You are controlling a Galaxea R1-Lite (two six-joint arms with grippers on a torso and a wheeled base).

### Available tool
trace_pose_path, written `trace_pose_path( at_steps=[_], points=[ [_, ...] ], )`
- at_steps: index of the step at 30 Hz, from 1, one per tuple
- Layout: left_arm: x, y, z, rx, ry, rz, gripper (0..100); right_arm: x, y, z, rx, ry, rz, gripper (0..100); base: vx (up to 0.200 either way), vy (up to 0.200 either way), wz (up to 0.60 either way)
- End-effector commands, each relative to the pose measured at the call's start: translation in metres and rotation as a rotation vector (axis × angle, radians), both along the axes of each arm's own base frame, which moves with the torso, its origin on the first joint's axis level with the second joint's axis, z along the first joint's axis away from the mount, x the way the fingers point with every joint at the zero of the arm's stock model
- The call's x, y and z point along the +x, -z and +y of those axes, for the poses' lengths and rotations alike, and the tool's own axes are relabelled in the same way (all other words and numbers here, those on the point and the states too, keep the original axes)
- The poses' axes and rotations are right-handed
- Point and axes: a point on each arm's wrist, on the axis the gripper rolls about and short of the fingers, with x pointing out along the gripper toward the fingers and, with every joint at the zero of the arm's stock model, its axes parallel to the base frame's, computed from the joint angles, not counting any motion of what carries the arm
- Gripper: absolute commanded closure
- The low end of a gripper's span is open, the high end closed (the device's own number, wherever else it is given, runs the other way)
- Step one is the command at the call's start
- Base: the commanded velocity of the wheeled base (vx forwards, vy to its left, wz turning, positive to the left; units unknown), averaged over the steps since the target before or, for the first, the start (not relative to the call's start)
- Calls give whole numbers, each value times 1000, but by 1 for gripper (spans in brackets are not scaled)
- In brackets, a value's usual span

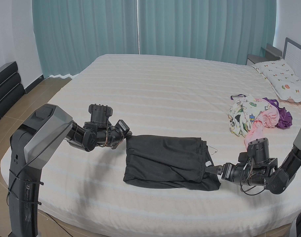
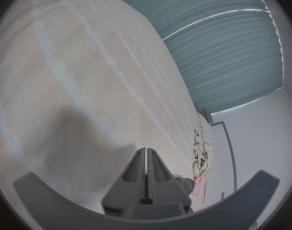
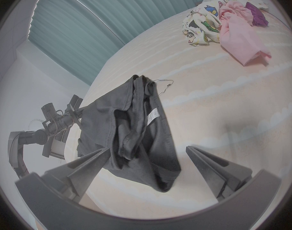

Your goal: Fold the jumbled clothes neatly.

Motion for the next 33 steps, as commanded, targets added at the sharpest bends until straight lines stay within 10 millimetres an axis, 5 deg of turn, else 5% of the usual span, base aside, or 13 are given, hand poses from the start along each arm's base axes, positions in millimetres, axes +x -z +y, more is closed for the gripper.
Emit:
trace_pose_path(
  at_steps=[1,10,18,24,33],
  points=[
    [0,2,1,0,-2,6,0,1,1,2,2,-8,-1,0,0,0,0],
    [-13,2,12,6,-6,43,0,-1,1,4,4,-15,-6,0,0,0,0],
    [-87,-13,31,17,176,-26,0,-4,0,3,2,-13,-7,0,0,0,0],
    [-114,-5,25,54,242,-18,0,-1,-3,3,7,-12,-18,0,0,0,0],
    [-125,-2,3,68,340,-26,0,-1,-4,3,9,-10,-26,0,0,0,0]
  ],
)
